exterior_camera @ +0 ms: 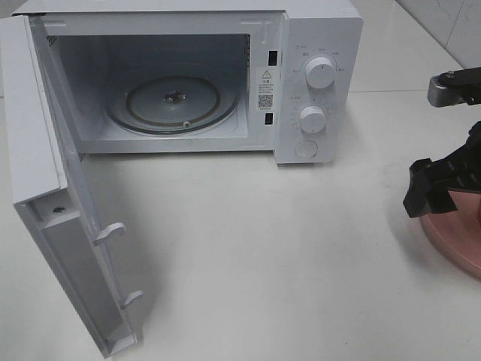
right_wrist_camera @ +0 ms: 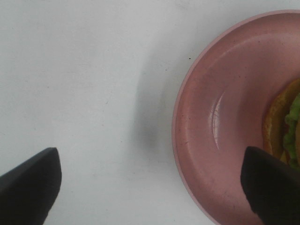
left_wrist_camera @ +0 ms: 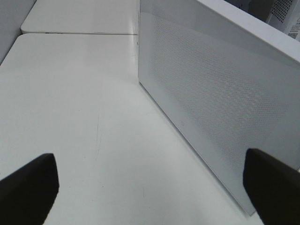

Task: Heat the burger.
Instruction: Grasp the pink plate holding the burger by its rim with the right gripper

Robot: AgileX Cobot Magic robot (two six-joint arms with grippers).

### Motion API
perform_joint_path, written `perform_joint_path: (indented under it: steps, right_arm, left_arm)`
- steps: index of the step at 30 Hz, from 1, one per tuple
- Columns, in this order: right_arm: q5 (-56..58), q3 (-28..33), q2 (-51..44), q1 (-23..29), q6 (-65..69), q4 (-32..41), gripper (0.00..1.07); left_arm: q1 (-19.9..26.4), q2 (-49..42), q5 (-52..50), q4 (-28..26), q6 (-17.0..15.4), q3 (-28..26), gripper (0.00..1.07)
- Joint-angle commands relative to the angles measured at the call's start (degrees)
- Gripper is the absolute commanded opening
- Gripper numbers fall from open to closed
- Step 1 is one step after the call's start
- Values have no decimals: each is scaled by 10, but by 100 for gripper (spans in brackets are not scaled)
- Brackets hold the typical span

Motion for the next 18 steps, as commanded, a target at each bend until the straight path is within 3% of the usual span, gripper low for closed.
perform_joint_path:
  steps: [1,18]
  right_arm:
    - [-2,-9,33,-3,0,-10,100]
    - [-5,-61,157,-3,46,-74,95]
  left_arm:
    - [1,-11,-2,0,-3,1,100]
    - [1,-11,-2,0,-3,1,100]
